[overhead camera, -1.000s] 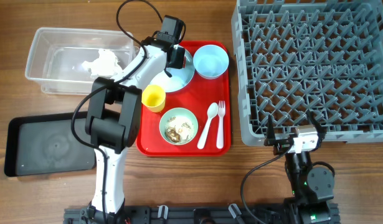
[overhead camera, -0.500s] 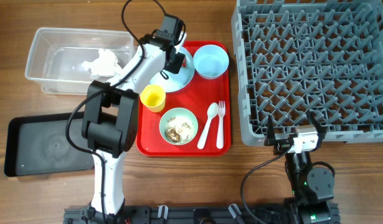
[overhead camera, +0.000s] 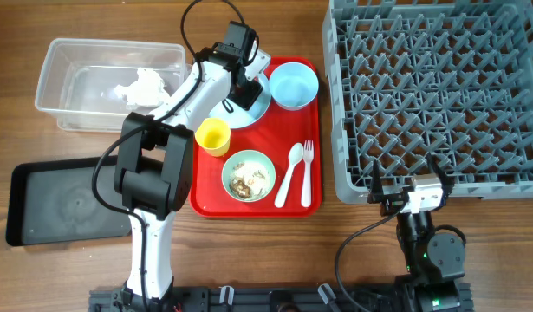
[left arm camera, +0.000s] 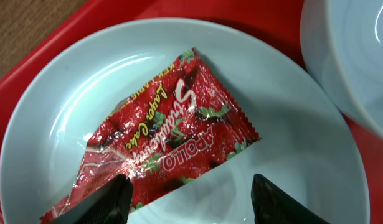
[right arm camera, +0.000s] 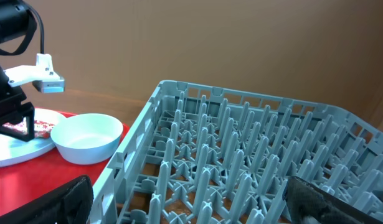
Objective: Sort waste into correct bins and load items into the dishwasher rack
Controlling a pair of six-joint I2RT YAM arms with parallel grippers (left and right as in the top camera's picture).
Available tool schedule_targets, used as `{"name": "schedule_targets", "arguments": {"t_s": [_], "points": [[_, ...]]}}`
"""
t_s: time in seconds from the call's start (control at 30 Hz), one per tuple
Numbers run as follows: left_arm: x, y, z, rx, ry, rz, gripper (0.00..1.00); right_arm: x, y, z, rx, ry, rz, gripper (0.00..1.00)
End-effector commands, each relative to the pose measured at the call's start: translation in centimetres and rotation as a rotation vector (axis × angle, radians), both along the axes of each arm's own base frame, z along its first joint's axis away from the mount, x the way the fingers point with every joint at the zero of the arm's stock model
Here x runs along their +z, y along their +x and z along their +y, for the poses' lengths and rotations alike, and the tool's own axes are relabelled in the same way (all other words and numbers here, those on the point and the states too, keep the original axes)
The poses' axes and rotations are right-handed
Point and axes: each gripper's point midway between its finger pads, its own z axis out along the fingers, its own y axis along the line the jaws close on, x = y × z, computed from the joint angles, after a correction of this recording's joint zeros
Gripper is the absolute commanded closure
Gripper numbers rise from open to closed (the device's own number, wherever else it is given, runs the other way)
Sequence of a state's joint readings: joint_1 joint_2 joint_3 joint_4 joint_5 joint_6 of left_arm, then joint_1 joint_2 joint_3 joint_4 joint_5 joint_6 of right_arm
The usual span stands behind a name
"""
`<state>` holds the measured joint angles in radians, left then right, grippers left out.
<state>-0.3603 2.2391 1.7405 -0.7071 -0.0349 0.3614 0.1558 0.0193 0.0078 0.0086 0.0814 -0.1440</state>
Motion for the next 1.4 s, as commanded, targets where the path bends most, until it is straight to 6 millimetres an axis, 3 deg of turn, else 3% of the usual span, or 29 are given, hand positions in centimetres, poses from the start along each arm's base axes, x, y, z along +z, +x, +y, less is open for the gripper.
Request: {"name": "schedule_targets", "arguments": {"t_s": [0.0, 0.37, 1.2, 1.37], "points": [[1.9, 0.3, -0.5, -0.058, -0.014, -0.043, 0.37, 0.2, -0.1, 0.4, 0.02, -0.01, -0.013, 0.0], [1.5, 0.7, -0.8, -0.086, -0.013, -0.059, 0.37, 0.2, -0.1, 0.4, 0.02, -0.01, -0.013, 0.0], [-3.8, -0.3, -0.4, -0.11, 0.026, 0.04, 0.41, 0.2, -0.1, 0.4, 0.02, -0.01, -0.013, 0.0], [-5.1, -0.3, 0.2, -0.099, 0.033, 0.061, 0.55, 0.2, -0.1, 0.4, 0.02, -0.01, -0.013, 0.0]]}}
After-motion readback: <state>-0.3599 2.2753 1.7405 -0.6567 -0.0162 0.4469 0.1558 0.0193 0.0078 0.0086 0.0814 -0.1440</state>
